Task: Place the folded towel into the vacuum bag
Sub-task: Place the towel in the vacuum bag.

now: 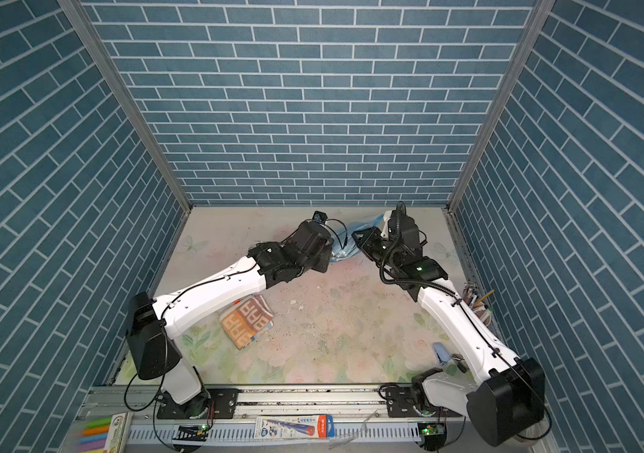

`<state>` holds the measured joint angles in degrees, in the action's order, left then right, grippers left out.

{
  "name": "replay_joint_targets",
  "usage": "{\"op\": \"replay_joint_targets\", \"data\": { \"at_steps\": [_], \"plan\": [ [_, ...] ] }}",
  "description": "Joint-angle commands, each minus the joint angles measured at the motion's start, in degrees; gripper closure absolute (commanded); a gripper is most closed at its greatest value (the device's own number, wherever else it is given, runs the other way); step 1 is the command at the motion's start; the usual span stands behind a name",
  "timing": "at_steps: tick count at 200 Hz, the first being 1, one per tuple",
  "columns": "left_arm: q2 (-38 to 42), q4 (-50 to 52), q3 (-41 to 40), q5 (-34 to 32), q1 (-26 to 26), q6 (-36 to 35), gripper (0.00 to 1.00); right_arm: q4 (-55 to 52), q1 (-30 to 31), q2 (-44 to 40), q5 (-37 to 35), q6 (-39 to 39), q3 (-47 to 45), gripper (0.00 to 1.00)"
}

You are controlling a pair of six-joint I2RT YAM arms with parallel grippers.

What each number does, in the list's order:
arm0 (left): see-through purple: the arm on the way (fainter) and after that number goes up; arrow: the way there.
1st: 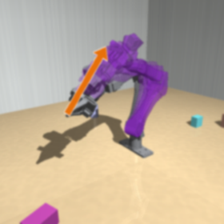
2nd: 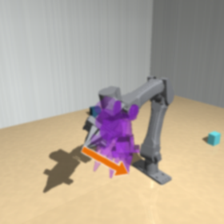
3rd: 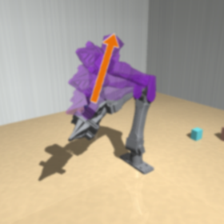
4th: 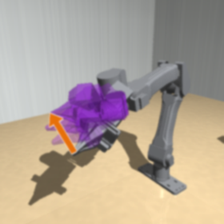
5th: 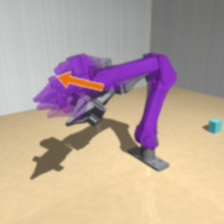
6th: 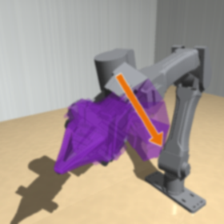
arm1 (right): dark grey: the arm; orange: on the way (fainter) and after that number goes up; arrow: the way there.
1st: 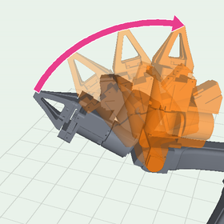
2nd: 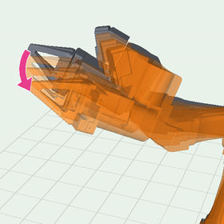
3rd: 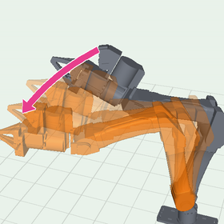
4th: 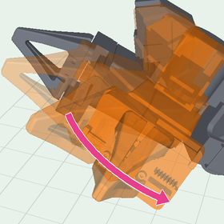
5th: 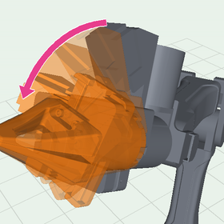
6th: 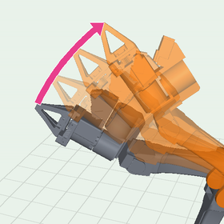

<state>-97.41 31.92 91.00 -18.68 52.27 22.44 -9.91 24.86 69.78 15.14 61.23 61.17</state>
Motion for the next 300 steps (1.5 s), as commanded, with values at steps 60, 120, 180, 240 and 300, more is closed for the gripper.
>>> {"op": "replay_joint_targets", "data": {
  "at_steps": [60, 120, 180, 240, 300],
  "plan": [
    [2.2, -0.6, 1.6, -0.6, 0.4, -1.3, 1.0, -8.5, -1.9, -3.7, -2.4, -4.6, 3.5, 0.57],
    [2.4, 3.4, 8.3, -2.7, 0.3, -10.5, 1.0, -13.0, -6.0, -10.0, -3.5, -10.6, 8.6, 0.54],
    [-2.3, 7.2, 23.6, -3.7, -4.3, -21.0, 1.0, -12.9, -6.4, -13.7, -3.9, -14.8, 11.5, 0.53],
    [-14.1, 14.6, 50.5, -4.9, -7.1, -31.5, 1.0, -11.9, -6.6, -15.2, -4.1, -15.0, 10.5, 0.53],
    [-14.0, 9.9, 50.2, -5.2, -9.4, -34.2, 1.0, -11.7, -6.8, -16.1, -4.7, -15.5, 9.3, 0.52]
  ]
}}
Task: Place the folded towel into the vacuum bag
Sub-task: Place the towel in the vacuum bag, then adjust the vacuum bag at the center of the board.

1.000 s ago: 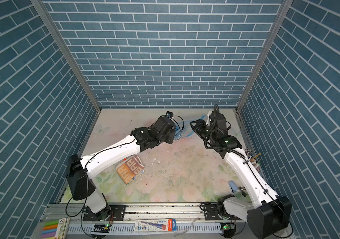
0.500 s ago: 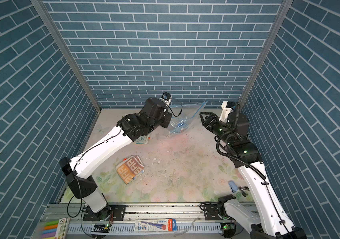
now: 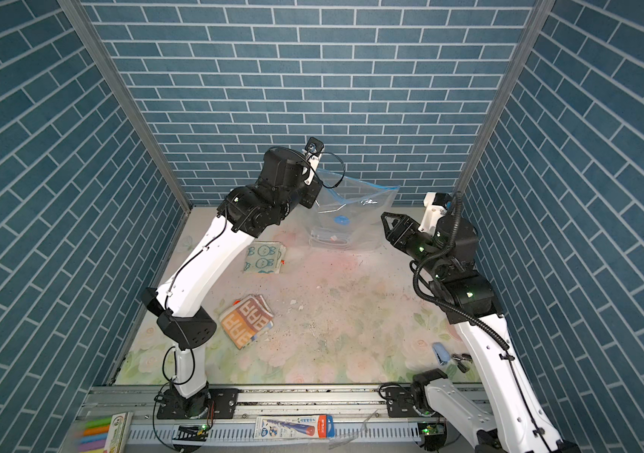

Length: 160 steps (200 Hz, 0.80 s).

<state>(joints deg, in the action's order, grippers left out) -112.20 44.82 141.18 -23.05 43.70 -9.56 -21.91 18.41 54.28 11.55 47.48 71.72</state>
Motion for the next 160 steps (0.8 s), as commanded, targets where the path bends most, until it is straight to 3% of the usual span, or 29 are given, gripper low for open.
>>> {"op": "replay_joint_targets", "data": {
  "at_steps": [1, 40, 60, 76, 111, 134, 160],
  "plan": [
    [0.8, -3.1, 0.0, -0.8, -0.8, -2.2, 1.0, 0.3, -0.3, -0.6, -1.1, -1.7, -1.3, 0.51],
    [1.8, -6.4, -0.7, -0.2, -1.6, -1.9, 1.0, 2.1, -0.4, 0.1, -0.8, 0.3, -3.4, 0.47],
    [3.3, -7.7, -5.1, 0.1, -1.9, -1.2, 1.0, 3.1, -0.8, 0.4, -0.3, 1.1, -3.4, 0.43],
    [6.2, -9.4, -12.2, 1.4, -1.9, 0.7, 1.0, 3.1, -1.1, 0.6, -0.5, 2.3, -2.5, 0.35],
    [15.8, -15.4, -32.8, 1.2, 0.3, 4.2, 1.0, -2.7, -3.0, 1.1, -5.9, 3.4, 0.9, 0.29],
    [22.6, -17.6, -44.8, 0.8, 2.7, 7.2, 1.0, -5.4, -5.2, 0.8, -9.4, 5.9, 0.3, 0.28],
    [28.0, -17.1, -54.7, 0.8, 6.9, 9.3, 1.0, -5.7, -7.5, 1.1, -8.4, 8.5, -1.8, 0.28]
  ]
}}
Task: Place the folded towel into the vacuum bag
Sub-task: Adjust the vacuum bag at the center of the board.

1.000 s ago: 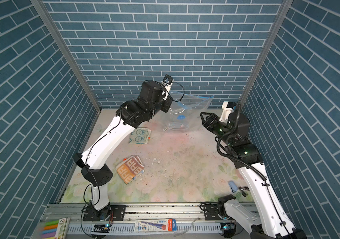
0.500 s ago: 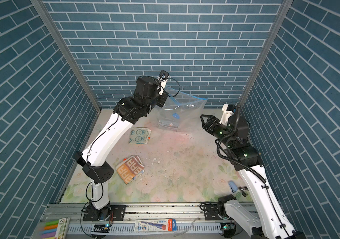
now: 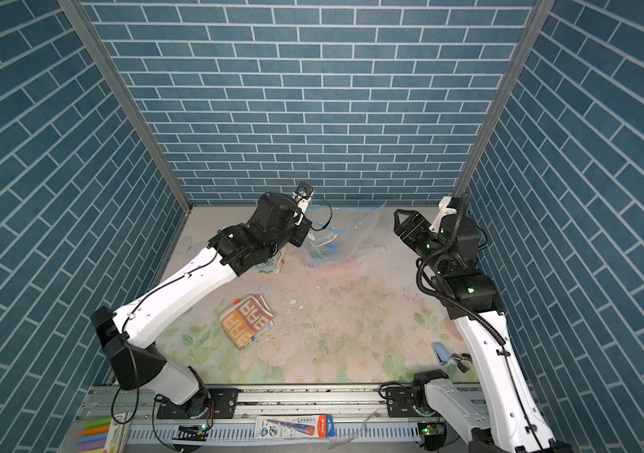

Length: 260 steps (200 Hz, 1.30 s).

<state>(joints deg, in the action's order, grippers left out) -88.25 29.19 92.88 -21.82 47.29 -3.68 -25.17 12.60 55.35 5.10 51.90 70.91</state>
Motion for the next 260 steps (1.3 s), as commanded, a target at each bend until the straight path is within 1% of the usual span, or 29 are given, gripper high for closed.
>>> {"op": "replay_joint_targets", "data": {
  "at_steps": [1, 28, 58, 72, 76, 99, 124, 150, 168, 199, 223, 242, 260],
  "plan": [
    [4.3, -1.5, -6.8, -0.4, 3.5, 3.5, 1.0, -2.4, -1.7, 0.0, -1.9, 4.2, -1.0, 0.28],
    [8.4, -0.4, -14.0, 0.4, 8.0, 3.9, 1.0, -3.7, -3.6, 1.0, -0.4, 5.6, -2.1, 0.28],
    [11.2, 0.2, -21.6, 2.2, 10.0, 8.9, 1.0, -4.7, -4.9, 1.0, -0.4, 5.8, -4.2, 0.28],
    [11.3, -0.1, -24.9, 3.3, 10.5, 11.2, 1.0, -5.1, -5.3, 1.1, -0.4, 5.8, -5.2, 0.28],
    [11.3, -0.2, -25.8, 3.6, 10.7, 11.8, 1.0, -5.3, -5.5, 1.2, 1.3, 5.7, -5.4, 0.28],
    [10.1, -1.6, -30.1, 5.6, 11.6, 14.1, 1.0, -6.4, -5.7, 2.7, 3.8, 5.1, -6.4, 0.28],
    [8.6, -3.3, -34.0, 7.1, 12.7, 15.7, 1.0, -7.5, -5.7, 5.8, 7.6, 2.5, -6.8, 0.28],
    [6.6, -4.3, -36.1, 8.8, 14.9, 16.9, 1.0, -8.7, -5.7, 9.2, 11.3, -0.1, -7.4, 0.28],
    [5.3, -4.3, -36.7, 9.3, 16.6, 18.1, 1.0, -8.6, -5.7, 12.0, 13.9, -0.6, -8.9, 0.28],
    [3.9, -4.9, -38.1, 10.5, 18.3, 20.4, 1.0, -5.2, -5.0, 16.1, 17.5, -0.3, -12.9, 0.29],
    [3.8, -4.9, -38.9, 10.6, 19.0, 20.7, 1.0, -3.3, -2.9, 19.7, 18.7, -0.4, -13.9, 0.29],
    [4.1, -2.7, -38.5, 10.2, 20.0, 19.8, 1.0, -3.2, -0.7, 22.9, 19.1, -1.8, -13.0, 0.28],
    [4.7, 0.6, -38.3, 9.4, 21.1, 19.2, 1.0, -4.8, 0.9, 25.7, 17.4, -4.1, -11.4, 0.26]
  ]
}}
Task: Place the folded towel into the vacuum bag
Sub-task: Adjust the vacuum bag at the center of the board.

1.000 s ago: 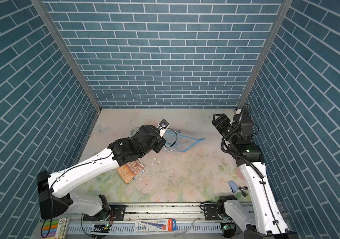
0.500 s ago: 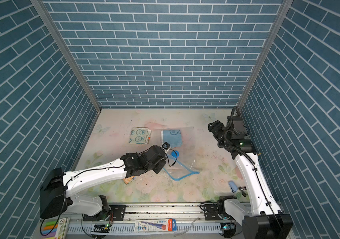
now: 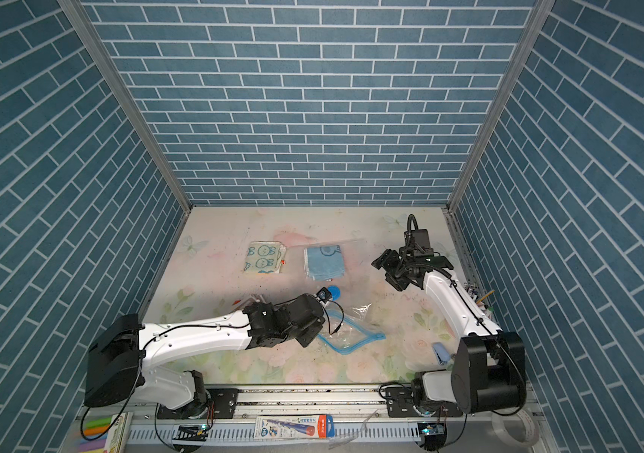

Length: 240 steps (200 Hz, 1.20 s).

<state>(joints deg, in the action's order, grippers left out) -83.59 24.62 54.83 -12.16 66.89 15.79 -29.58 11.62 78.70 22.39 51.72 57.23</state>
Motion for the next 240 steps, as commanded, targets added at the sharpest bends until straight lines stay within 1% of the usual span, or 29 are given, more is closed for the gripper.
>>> {"op": "replay_joint_targets", "data": {
  "at_steps": [1, 35, 53, 70, 86, 109, 130, 154, 170, 205, 221, 240],
  "plan": [
    [0.0, 5.4, -0.3, -0.4, 1.6, -0.3, 1.0, -0.4, 1.9, 2.5, -0.1, -4.1, 2.3, 0.26],
    [1.1, 12.0, -1.2, -3.0, 2.3, 2.1, 1.0, -2.3, 2.7, 6.4, -3.9, -7.4, 2.2, 0.2],
    [2.6, 12.8, -2.3, -4.5, 2.3, 3.2, 1.0, -1.1, 2.9, 8.2, -5.5, -8.0, 0.8, 0.17],
    [3.1, 13.0, -2.5, -5.5, 2.3, 3.6, 1.0, 1.4, 3.4, 10.6, -4.3, -8.3, -0.6, 0.17],
    [2.7, 12.7, -2.4, -6.1, 2.4, 3.6, 1.0, 6.1, 4.4, 12.5, -0.5, -9.6, -1.8, 0.18],
    [2.3, 11.5, -2.2, -5.9, 2.3, 3.9, 1.0, 9.8, 6.2, 15.1, 1.1, -11.0, -2.0, 0.24],
    [2.4, 10.5, -2.2, -5.5, 2.3, 4.4, 1.0, 12.6, 7.2, 17.2, 1.7, -10.8, -2.2, 0.33],
    [2.7, 9.7, -2.2, -5.8, 2.3, 4.6, 1.0, 15.8, 7.7, 18.0, 0.9, -10.1, -2.9, 0.47],
    [2.7, 9.2, -2.0, -6.0, 2.4, 4.6, 1.0, 17.3, 7.6, 17.7, -0.6, -10.0, -3.2, 0.62],
    [2.6, 8.0, -1.2, -7.2, 2.3, 4.2, 1.0, 18.1, 7.7, 19.0, -2.7, -10.7, -0.5, 0.99],
    [3.0, 7.6, -1.0, -7.6, 2.3, 3.8, 1.0, 17.5, 7.7, 20.2, -3.8, -11.4, 1.9, 1.0],
    [3.8, 7.6, -1.0, -9.0, 2.3, 2.8, 1.0, 15.8, 7.6, 21.4, -6.7, -12.3, 5.0, 1.0]
  ]
}}
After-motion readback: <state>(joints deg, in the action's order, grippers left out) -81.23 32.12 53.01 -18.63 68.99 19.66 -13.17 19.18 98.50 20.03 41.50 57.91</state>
